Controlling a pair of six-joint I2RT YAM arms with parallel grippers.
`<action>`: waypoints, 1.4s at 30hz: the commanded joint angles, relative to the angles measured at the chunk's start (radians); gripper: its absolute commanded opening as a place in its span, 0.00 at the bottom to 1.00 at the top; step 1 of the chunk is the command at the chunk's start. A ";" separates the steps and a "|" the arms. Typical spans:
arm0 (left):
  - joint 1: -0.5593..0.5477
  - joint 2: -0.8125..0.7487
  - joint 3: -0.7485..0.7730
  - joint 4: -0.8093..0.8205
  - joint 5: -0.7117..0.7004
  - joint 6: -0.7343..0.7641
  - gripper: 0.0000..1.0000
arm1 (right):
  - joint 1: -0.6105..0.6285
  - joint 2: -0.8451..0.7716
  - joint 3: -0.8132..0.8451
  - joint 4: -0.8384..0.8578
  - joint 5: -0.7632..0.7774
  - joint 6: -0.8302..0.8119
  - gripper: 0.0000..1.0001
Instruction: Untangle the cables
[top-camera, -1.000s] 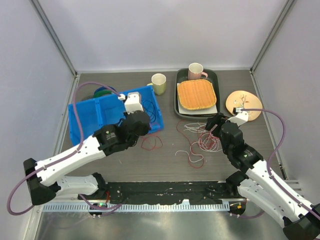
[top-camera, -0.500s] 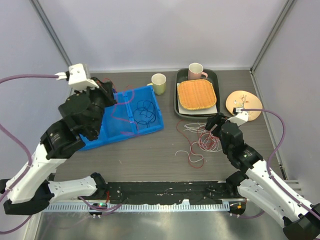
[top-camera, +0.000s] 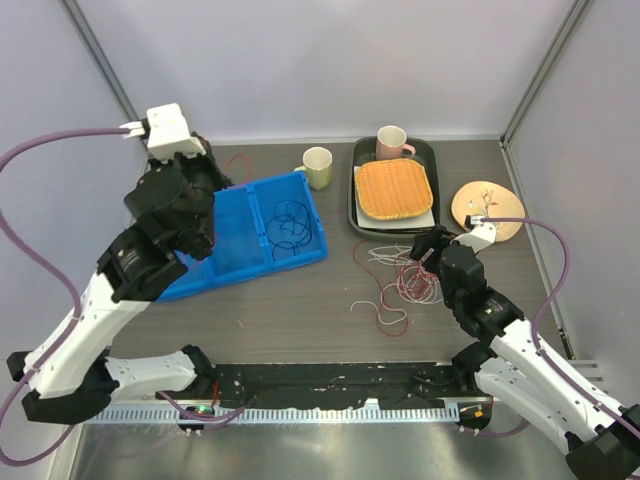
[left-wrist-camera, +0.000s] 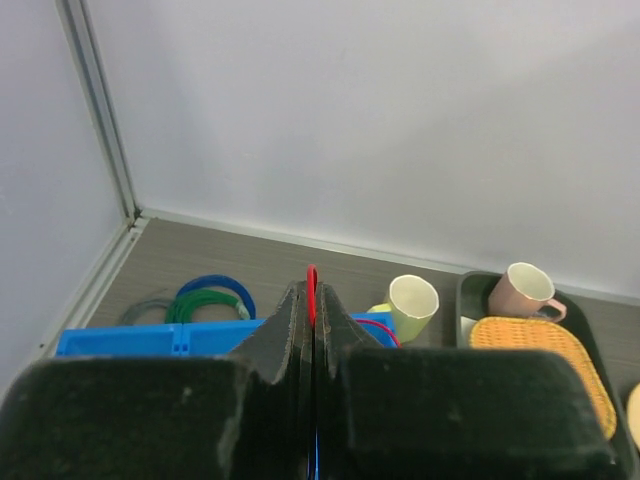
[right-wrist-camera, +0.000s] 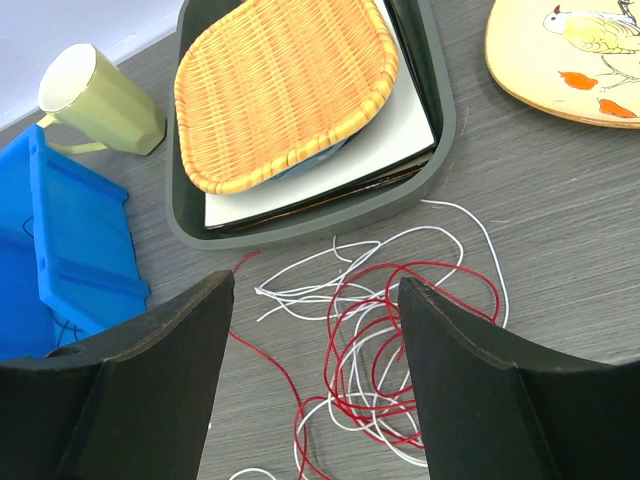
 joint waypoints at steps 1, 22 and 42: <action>0.085 0.064 0.062 -0.002 0.067 0.004 0.00 | 0.000 0.001 -0.004 0.048 0.019 -0.007 0.72; 0.482 0.237 -0.152 -0.171 0.217 -0.387 0.00 | 0.000 0.040 -0.002 0.056 0.032 -0.010 0.72; 0.569 0.453 -0.409 -0.246 0.449 -0.602 0.44 | 0.001 0.083 0.007 0.056 0.018 -0.009 0.72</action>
